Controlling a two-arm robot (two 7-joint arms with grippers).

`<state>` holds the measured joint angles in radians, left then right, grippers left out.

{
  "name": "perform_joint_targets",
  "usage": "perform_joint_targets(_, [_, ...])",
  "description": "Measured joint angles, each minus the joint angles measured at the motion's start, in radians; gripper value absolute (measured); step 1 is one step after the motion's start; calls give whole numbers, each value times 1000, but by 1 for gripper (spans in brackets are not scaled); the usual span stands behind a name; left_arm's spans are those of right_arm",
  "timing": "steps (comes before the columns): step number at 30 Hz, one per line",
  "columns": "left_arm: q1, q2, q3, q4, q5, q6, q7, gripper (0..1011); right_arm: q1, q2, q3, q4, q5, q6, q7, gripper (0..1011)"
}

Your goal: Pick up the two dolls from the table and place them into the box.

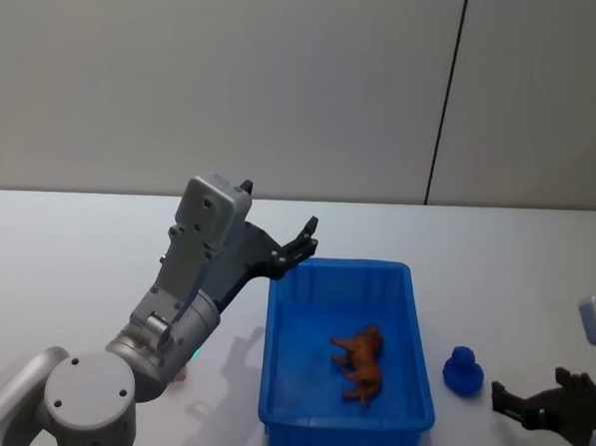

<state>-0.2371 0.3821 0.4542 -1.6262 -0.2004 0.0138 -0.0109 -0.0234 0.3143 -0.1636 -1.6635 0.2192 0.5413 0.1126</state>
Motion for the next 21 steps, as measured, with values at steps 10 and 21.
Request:
perform_joint_targets(10, [0,0,0,0,0,0,0,1001,0,-1,-6,-9,-24,-61,21,1001])
perform_joint_targets(21, [0,0,0,0,0,0,0,1001,6,-3,-18,-13,-47,-42,69,1001])
